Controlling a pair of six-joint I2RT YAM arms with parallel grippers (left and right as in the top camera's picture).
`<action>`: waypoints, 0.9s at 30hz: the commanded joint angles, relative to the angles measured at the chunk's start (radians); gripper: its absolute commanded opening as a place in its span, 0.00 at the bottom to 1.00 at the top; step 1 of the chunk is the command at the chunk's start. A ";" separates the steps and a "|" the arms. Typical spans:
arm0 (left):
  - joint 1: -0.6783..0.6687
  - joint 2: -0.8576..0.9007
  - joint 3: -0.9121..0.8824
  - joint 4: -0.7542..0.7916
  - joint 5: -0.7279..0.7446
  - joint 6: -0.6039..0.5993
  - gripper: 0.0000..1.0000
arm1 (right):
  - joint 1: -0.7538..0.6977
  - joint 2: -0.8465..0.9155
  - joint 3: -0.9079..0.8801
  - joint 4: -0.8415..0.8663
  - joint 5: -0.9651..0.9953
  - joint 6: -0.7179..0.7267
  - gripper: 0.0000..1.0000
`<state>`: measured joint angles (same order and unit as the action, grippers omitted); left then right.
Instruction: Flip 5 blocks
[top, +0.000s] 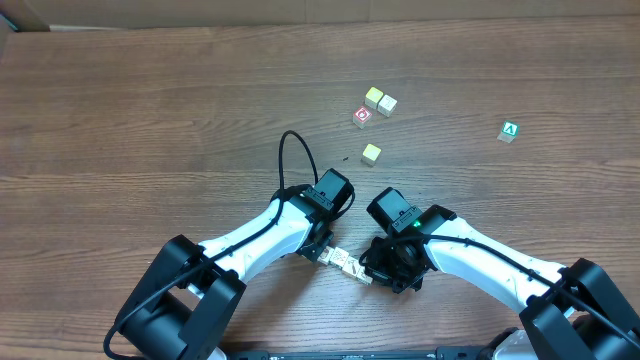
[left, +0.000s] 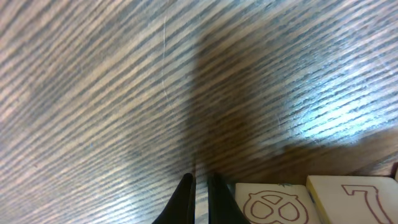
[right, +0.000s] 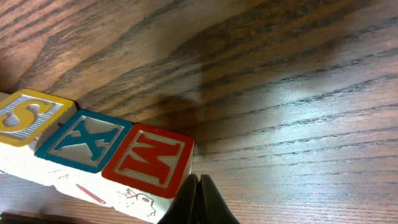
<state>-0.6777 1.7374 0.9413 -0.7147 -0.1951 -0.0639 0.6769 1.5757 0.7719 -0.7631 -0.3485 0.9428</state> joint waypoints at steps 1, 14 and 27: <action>-0.010 0.041 -0.023 0.032 0.080 0.082 0.04 | 0.016 -0.002 0.013 0.033 -0.034 -0.001 0.04; -0.010 0.041 -0.023 0.062 0.080 0.199 0.04 | 0.016 -0.002 0.013 0.033 -0.030 -0.001 0.04; -0.010 0.041 -0.023 0.060 0.080 0.144 0.13 | 0.016 -0.002 0.013 0.034 -0.027 -0.001 0.04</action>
<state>-0.6724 1.7390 0.9405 -0.6655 -0.2138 0.1223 0.6769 1.5757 0.7719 -0.7631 -0.3500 0.9428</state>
